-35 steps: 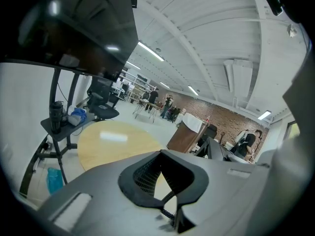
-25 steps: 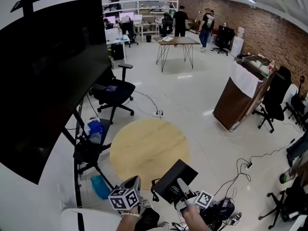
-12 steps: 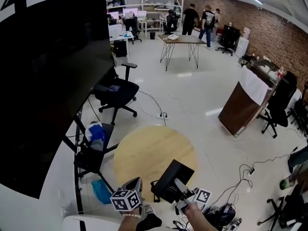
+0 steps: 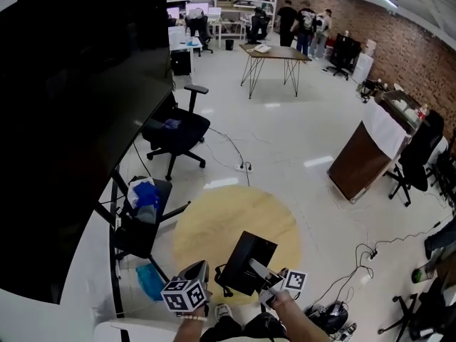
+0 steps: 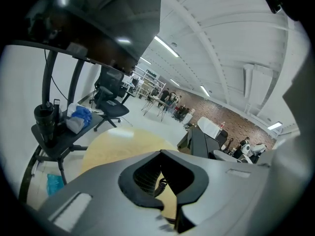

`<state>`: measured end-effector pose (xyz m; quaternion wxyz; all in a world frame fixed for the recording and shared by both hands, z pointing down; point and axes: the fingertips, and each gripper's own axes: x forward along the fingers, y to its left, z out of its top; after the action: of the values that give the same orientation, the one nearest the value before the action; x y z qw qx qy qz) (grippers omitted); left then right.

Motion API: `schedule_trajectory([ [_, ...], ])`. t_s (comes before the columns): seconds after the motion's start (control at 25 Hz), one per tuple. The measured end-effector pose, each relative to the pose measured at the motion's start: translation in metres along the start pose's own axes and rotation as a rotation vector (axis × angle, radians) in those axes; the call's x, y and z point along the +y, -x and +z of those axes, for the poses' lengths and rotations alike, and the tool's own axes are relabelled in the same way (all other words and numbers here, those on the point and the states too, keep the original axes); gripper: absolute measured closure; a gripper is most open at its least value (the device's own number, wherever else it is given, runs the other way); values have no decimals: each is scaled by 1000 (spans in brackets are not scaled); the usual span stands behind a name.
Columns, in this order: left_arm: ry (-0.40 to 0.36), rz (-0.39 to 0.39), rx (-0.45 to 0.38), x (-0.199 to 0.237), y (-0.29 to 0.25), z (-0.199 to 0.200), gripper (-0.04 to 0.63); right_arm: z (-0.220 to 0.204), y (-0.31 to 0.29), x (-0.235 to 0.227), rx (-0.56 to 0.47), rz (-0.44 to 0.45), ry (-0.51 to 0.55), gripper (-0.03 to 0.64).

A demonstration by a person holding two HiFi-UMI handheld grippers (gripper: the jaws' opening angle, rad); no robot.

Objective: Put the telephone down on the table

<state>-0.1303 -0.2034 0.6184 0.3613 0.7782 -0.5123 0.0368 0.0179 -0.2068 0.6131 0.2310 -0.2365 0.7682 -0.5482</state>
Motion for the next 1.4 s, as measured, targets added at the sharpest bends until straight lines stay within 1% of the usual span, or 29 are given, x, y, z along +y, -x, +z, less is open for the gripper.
schedule_trajectory([
  [0.2, 30, 25, 11, 15, 1, -5, 611, -7, -28, -14, 103, 25, -5, 445],
  [0.36, 46, 45, 25, 22, -1, -14, 611, -10, -42, -36, 168, 34, -9, 445],
  [0.44, 52, 55, 35, 25, -2, -18, 611, -12, -48, -50, 202, 24, -9, 445],
  [0.56, 72, 72, 49, 28, -7, -25, 611, -12, -53, -74, 272, -6, 14, 445],
  [0.76, 83, 86, 75, 30, -22, -33, 611, -14, -64, -102, 412, -15, 82, 444],
  [0.84, 91, 92, 86, 29, -29, -36, 611, -15, -64, -113, 450, -20, 86, 445],
  [1.0, 89, 95, 106, 29, -47, -37, 611, -6, -61, -137, 463, -61, 66, 445],
  [1.2, 78, 96, 134, 23, -72, -37, 611, 4, -59, -150, 466, -69, 48, 445],
  [1.4, 72, 89, 146, 14, -81, -38, 611, 4, -55, -165, 498, -93, 86, 443],
])
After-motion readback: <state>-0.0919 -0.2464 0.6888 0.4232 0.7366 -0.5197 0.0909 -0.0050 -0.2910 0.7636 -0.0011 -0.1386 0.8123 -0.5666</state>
